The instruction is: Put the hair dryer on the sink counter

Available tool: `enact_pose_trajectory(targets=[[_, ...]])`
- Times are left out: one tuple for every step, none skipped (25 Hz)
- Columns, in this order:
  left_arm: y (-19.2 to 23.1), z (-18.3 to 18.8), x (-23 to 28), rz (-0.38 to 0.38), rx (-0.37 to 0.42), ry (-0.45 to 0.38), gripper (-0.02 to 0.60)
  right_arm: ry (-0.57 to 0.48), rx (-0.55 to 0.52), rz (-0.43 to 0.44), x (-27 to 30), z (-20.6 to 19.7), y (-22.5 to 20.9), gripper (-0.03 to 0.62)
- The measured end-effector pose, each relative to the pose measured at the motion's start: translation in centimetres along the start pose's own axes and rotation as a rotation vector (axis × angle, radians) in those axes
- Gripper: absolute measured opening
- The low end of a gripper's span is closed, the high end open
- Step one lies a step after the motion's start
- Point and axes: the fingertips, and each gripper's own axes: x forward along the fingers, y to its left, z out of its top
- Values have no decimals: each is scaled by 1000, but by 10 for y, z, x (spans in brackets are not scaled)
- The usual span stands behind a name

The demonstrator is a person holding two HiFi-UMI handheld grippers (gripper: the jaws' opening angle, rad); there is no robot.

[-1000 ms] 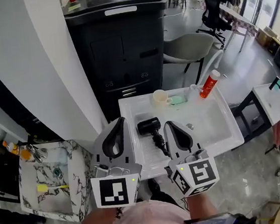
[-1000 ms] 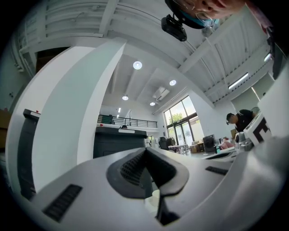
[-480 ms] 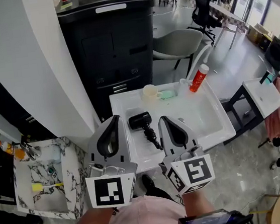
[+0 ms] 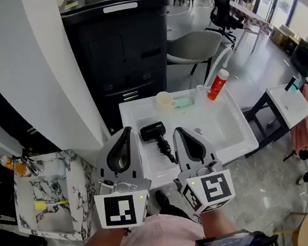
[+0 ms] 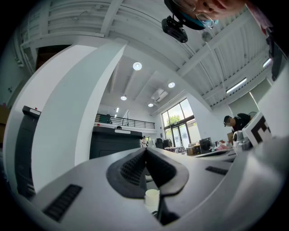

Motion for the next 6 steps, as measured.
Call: enact_pose_trajectory(targets=[[-1,0,0,-1,0,-1,9,1,0,-1,0,0,0,-3],[-1,0,1,-2,1,0,9,1,1,-2,0,0,-1,-3],[-2,-1,1,-3,1,3,9,2,0,-3,0,0,-2,-3],[-2,-1,1,-3,1,5,9,2,0,-4,0,0,-2,-2],[-2,-2,2,-3,0,6,9,2,0,-4,1,0,-3,-2],[-2,-2,2,-3,-1,8,9,2,0,-5,1,0,-3,-3]])
